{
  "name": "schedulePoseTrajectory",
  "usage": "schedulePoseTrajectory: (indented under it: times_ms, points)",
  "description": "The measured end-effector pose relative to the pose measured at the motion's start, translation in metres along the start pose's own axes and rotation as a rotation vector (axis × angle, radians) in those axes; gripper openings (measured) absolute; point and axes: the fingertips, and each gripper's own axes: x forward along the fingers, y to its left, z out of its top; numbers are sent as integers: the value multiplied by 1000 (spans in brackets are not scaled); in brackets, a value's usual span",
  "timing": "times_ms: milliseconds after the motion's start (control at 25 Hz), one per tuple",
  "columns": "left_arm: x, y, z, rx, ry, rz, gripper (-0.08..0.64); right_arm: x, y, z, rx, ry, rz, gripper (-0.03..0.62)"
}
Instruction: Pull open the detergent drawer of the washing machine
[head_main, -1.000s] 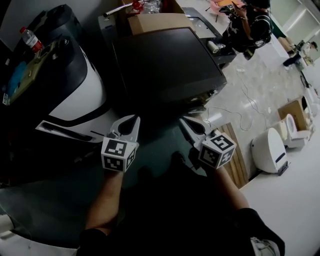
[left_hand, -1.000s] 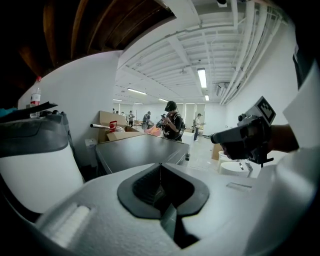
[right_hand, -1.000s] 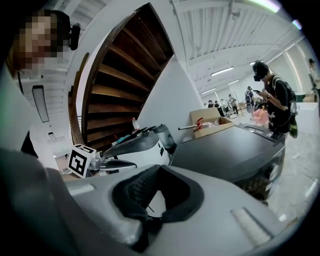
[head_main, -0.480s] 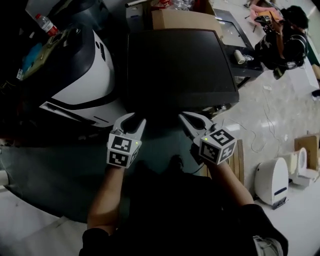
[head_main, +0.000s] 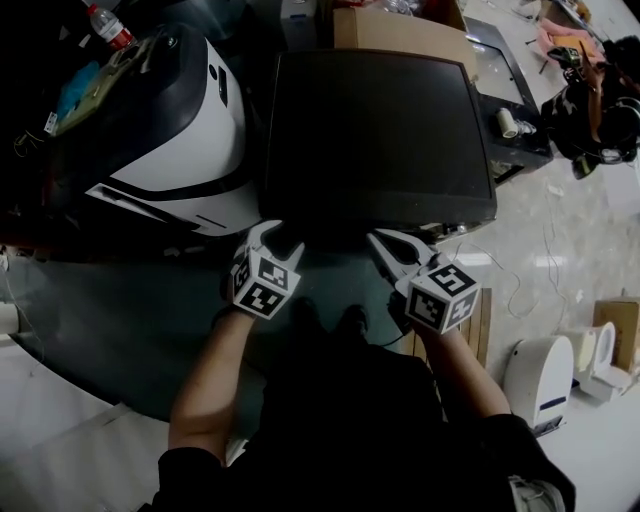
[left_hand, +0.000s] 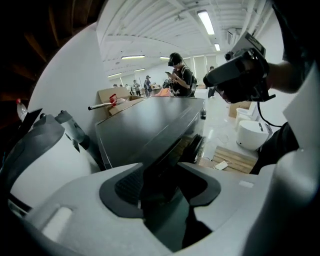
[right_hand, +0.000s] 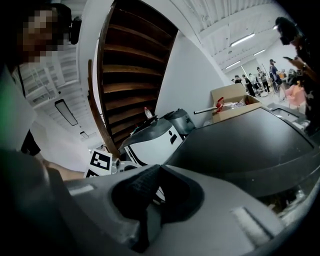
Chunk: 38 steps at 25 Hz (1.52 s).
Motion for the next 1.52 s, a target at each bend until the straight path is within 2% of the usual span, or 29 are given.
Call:
schedulePoseTrajectory:
  times_ms: [360, 640, 960, 1000, 1200, 1520]
  points:
    - [41, 14, -28, 135, 97, -52, 225, 17, -8, -14, 34, 42, -32, 3]
    - [57, 21, -40, 231, 148, -79, 224, 18, -12, -18, 65, 37, -59, 3]
    - [59, 18, -46, 377, 172, -71, 201, 18, -11, -21, 93, 26, -71, 3]
    - [59, 16, -48, 391, 180, -79, 164, 18, -11, -21, 95, 24, -70, 3]
    - [59, 17, -49, 393, 195, -86, 158, 16, -4, -26, 101, 24, -65, 3]
    - [58, 24, -44, 363, 209, -77, 61, 6, 5, -35, 104, 27, -63, 3]
